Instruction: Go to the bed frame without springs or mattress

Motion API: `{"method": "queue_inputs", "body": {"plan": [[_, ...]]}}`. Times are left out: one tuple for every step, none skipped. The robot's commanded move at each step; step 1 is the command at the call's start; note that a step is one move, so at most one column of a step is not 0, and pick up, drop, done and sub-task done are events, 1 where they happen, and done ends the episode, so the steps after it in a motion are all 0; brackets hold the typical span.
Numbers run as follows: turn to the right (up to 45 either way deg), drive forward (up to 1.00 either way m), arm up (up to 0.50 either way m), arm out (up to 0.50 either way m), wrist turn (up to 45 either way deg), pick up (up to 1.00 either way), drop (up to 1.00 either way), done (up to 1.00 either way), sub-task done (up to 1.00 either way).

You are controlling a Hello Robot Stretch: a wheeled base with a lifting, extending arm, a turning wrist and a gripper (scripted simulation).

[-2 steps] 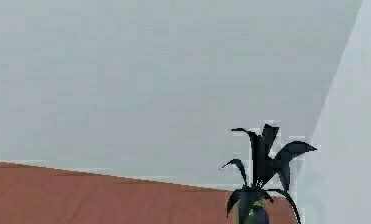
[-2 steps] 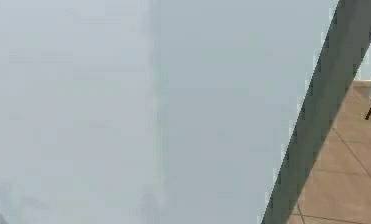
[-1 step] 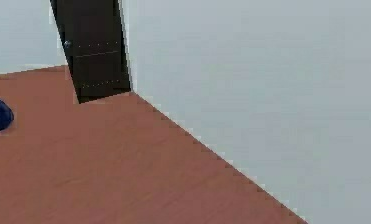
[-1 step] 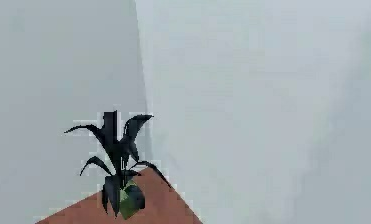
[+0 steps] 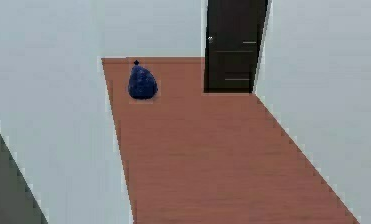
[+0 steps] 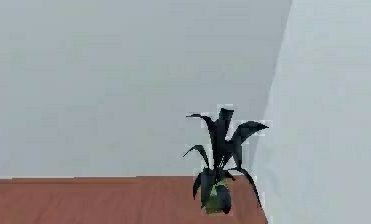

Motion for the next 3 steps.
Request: {"method": "queue_inputs", "body": {"plan": [[0.0, 1.0, 0.0, 0.0, 0.0, 0.0, 0.0, 0.0, 0.0], [0.0, 1.0, 0.0, 0.0, 0.0, 0.0, 0.0, 0.0, 0.0], [0.0, 1.0, 0.0, 0.0, 0.0, 0.0, 0.0, 0.0, 0.0]]}}
